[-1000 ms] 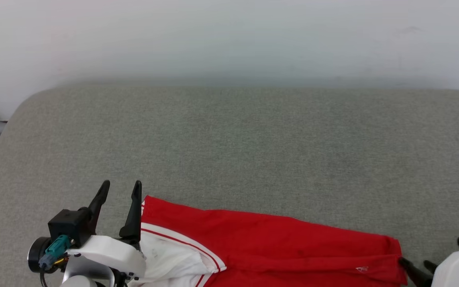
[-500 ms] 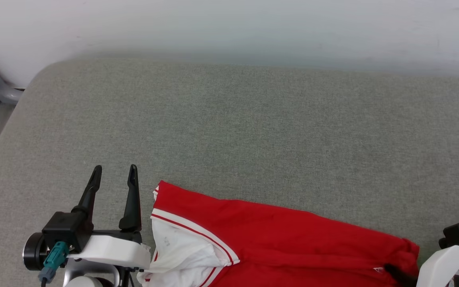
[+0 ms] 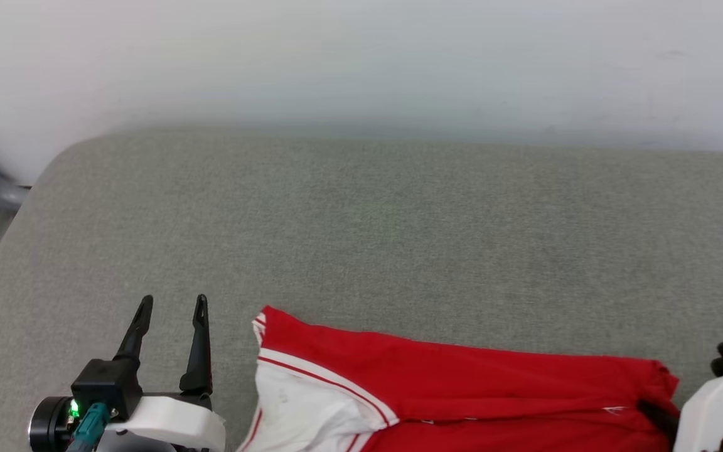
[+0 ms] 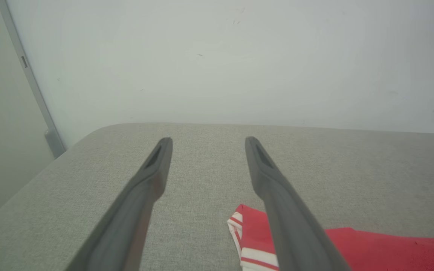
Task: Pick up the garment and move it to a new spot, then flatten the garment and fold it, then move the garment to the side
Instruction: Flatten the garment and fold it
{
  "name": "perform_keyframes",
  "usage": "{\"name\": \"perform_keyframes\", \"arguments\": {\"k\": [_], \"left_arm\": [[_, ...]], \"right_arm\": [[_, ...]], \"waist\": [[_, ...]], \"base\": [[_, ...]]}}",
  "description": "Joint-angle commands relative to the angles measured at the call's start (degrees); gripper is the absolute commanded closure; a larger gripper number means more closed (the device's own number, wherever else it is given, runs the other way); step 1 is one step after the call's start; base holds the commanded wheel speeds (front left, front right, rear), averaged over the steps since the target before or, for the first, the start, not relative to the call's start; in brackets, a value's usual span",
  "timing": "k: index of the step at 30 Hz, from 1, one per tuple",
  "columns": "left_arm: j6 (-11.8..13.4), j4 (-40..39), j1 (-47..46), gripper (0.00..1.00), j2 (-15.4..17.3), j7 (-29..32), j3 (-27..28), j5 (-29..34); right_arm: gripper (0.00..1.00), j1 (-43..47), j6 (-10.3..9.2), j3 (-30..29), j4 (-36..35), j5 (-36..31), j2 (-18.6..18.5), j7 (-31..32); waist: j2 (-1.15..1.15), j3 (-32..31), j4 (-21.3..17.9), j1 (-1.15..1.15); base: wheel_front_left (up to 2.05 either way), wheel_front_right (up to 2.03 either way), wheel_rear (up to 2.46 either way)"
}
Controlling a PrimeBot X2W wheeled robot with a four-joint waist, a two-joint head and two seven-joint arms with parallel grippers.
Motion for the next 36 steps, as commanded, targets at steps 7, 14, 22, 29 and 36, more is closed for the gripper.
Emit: {"name": "perform_keyframes", "arguments": {"k": [7, 14, 22, 29, 36], "left_arm": [[0.7, 0.1, 1.5, 0.0, 0.5, 0.2, -0.3, 0.2], [0.8, -0.3, 1.6, 0.0, 1.0, 0.9, -0.2, -0.4], [0.6, -0.8, 0.3, 0.0, 1.3, 1.5, -0.7, 0.1], [0.2, -0.9, -1.1, 0.0, 0.8, 1.5, -1.4, 0.3], [-0.9, -0.1, -3.6, 0.0, -0.1, 0.8, -1.7, 0.3]], "right_arm": [[1.0, 0.8, -0.07, -8.0, 0.5, -1.4, -1.9, 0.9], [1.0, -2.5, -0.06, -14.4, 0.4, 8.4, 5.2, 8.9], [1.0, -4.9, -0.06, -17.2, 0.1, 26.8, 13.5, 21.5], [1.0, -5.4, -0.06, -5.7, 4.6, 44.6, 13.5, 16.9], [1.0, -7.9, -0.06, 10.1, 4.9, 52.9, 13.5, 7.7]], "waist": [[0.0, -2.0, -2.5, 0.0], [0.0, -2.4, -3.6, 0.0], [0.0, -2.0, -2.0, 0.0], [0.0, -0.6, 0.5, 0.0], [0.0, 3.0, 3.8, 0.0]], "base": [[0.0, 0.0, 0.0], [0.0, 0.0, 0.0], [0.0, 0.0, 0.0], [0.0, 0.0, 0.0], [0.0, 0.0, 0.0]]}}
